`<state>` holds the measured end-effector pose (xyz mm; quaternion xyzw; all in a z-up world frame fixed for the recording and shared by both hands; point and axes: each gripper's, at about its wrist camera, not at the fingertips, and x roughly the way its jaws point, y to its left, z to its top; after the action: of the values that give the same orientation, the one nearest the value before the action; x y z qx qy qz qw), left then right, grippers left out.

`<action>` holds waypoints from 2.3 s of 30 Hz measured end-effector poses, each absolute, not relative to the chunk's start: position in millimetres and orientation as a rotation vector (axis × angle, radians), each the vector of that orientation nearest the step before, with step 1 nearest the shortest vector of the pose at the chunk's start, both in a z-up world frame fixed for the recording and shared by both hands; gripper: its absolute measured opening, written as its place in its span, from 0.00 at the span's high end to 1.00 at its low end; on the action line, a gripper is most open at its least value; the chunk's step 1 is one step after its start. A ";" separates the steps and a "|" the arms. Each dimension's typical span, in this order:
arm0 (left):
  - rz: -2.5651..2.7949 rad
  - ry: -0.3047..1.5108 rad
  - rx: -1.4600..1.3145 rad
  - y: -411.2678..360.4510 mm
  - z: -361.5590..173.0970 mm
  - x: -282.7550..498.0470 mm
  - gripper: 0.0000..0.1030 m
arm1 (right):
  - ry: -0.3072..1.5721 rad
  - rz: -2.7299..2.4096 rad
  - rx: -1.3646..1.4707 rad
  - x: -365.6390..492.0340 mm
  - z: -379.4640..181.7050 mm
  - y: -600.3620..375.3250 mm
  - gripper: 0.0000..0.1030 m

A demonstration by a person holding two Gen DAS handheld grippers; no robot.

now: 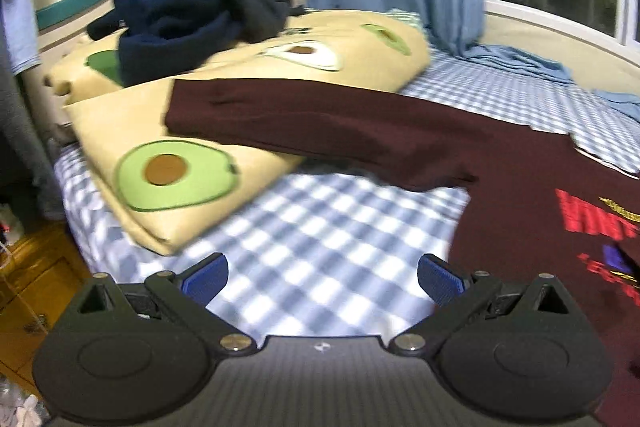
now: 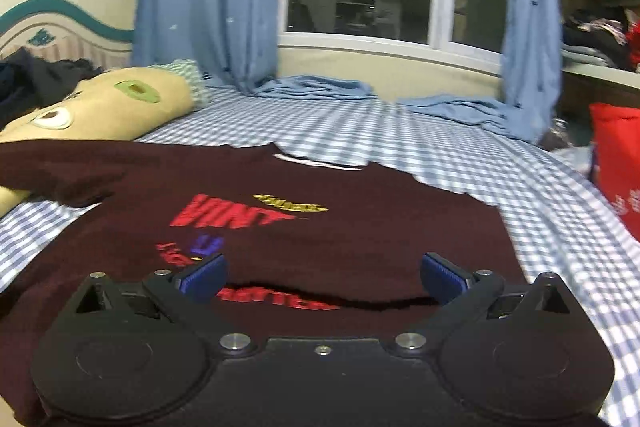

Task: Fold small clothes
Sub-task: 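Move the left tool to the other sleeve cuff on the avocado pillow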

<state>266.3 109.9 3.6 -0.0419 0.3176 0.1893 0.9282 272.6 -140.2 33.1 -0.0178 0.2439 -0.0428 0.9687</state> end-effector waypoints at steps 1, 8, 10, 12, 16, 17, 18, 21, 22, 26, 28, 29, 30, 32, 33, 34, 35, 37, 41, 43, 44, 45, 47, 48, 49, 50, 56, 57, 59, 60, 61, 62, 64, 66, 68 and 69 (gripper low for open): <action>0.400 0.651 -0.086 117.2 3.6 267.8 0.01 | 0.496 -0.076 -0.042 276.1 32.2 -134.1 0.01; 0.439 0.664 -0.109 156.0 -2.1 305.1 0.01 | 0.521 -0.025 -0.047 302.1 12.8 -105.3 0.01; 0.456 0.650 -0.122 163.0 -3.7 317.2 0.01 | 0.523 -0.009 -0.040 308.2 4.6 -102.3 0.01; 0.464 0.633 -0.145 171.1 -3.9 330.5 0.01 | 0.522 -0.002 -0.031 312.1 -5.3 -101.7 0.01; 0.489 0.577 -0.226 193.3 -2.3 354.3 0.01 | 0.525 -0.007 0.019 316.1 -24.6 -106.0 0.01; 0.496 0.561 -0.237 199.2 -1.4 360.8 0.01 | 0.533 -0.012 0.034 317.6 -29.2 -107.6 0.01; 0.509 0.551 -0.244 204.4 -0.7 366.0 0.01 | 0.541 -0.015 0.047 318.6 -33.5 -109.0 0.01; 0.560 0.524 -0.276 221.1 -0.5 378.3 0.01 | 0.559 -0.012 0.074 321.3 -42.0 -111.8 0.01; 0.573 0.525 -0.289 226.3 -1.0 381.7 0.01 | 0.563 -0.008 0.082 322.3 -43.4 -112.7 0.01; 0.615 0.532 -0.345 243.1 -4.7 389.7 0.01 | 0.578 -0.001 0.113 324.2 -47.4 -116.7 0.00; 0.624 0.535 -0.358 247.7 -7.0 391.9 0.01 | 0.585 0.002 0.129 324.8 -49.1 -119.1 0.00; 0.628 0.532 -0.356 249.0 -7.9 392.7 0.01 | 0.588 0.003 0.139 325.2 -50.1 -120.4 0.00; 0.632 0.530 -0.350 249.8 -8.4 393.9 0.01 | 0.591 0.003 0.148 325.4 -50.6 -121.7 0.00; 0.641 0.531 -0.329 250.4 -9.1 396.9 0.01 | 0.597 0.003 0.165 326.3 -52.0 -124.0 0.00; 0.645 0.534 -0.323 250.5 -9.5 398.4 0.01 | 0.598 0.005 0.171 326.4 -52.4 -125.0 0.00; 0.648 0.538 -0.318 250.8 -10.2 399.7 0.01 | 0.599 0.008 0.178 326.4 -52.9 -125.9 0.00; 0.651 0.539 -0.314 250.1 -10.6 400.4 0.01 | 0.599 0.009 0.183 326.1 -53.1 -126.7 0.00; 0.656 0.543 -0.305 250.1 -11.1 402.0 0.01 | 0.599 0.012 0.195 325.9 -53.7 -128.0 0.00; 0.665 0.544 -0.295 252.3 -11.3 404.4 0.01 | 0.600 0.014 0.209 325.9 -54.0 -129.1 0.00; 0.666 0.533 -0.304 254.2 -11.6 403.3 0.01 | 0.602 0.014 0.210 325.8 -54.2 -128.9 0.00; 0.666 0.521 -0.312 255.3 -11.9 401.6 0.01 | 0.602 0.013 0.208 325.8 -53.9 -128.8 0.00; 0.665 0.504 -0.321 255.8 -12.5 399.0 0.01 | 0.603 0.012 0.206 325.8 -53.9 -128.3 0.00; 0.657 0.455 -0.340 255.9 -15.6 390.3 0.03 | 0.604 0.010 0.199 325.8 -53.7 -127.4 0.00; 0.650 0.433 -0.346 255.8 -17.9 385.3 0.03 | 0.605 0.009 0.196 325.9 -53.8 -127.1 0.00; 0.641 0.410 -0.350 255.1 -21.1 379.8 0.03 | 0.606 0.008 0.195 326.1 -53.8 -126.8 0.00; 0.635 0.392 -0.353 254.5 -23.9 374.9 0.03 | 0.606 0.008 0.195 326.4 -53.7 -126.7 0.00; 0.632 0.314 -0.398 250.9 -31.3 353.7 0.03 | 0.607 0.009 0.197 326.3 -53.8 -126.6 0.00; 0.635 0.304 -0.415 251.5 -30.6 352.7 0.03 | 0.607 0.009 0.196 326.3 -53.8 -126.5 0.00; 0.646 0.292 -0.457 256.7 -28.3 354.6 0.05 | 0.607 0.009 0.196 326.4 -53.8 -126.6 0.00; 0.651 0.287 -0.475 260.2 -26.6 356.0 0.09 | 0.607 0.009 0.197 326.3 -53.8 -126.6 0.00; 0.655 0.276 -0.497 264.9 -24.7 357.2 0.13 | 0.607 0.009 0.198 326.2 -53.9 -126.6 0.00; 0.657 0.263 -0.518 270.1 -23.2 358.4 0.16 | 0.607 0.009 0.198 326.6 -53.9 -126.6 0.00; 0.674 0.250 -0.548 278.9 -22.2 359.7 0.31 | 0.607 0.009 0.197 326.7 -53.9 -126.7 0.00; 0.705 0.245 -0.555 285.4 -20.5 362.3 0.53 | 0.607 0.009 0.197 326.6 -53.9 -126.8 0.00; 0.722 0.232 -0.556 290.6 -18.6 362.4 0.76 | 0.606 0.009 0.198 326.6 -53.8 -126.8 0.00; 0.711 0.224 -0.559 293.2 -17.6 362.3 0.80 | 0.606 0.009 0.199 326.5 -54.0 -126.9 0.00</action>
<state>362.3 293.2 -17.6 -0.2697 0.1081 0.3428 0.8934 326.5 -126.9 -54.0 0.0980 0.2980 0.0047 0.9495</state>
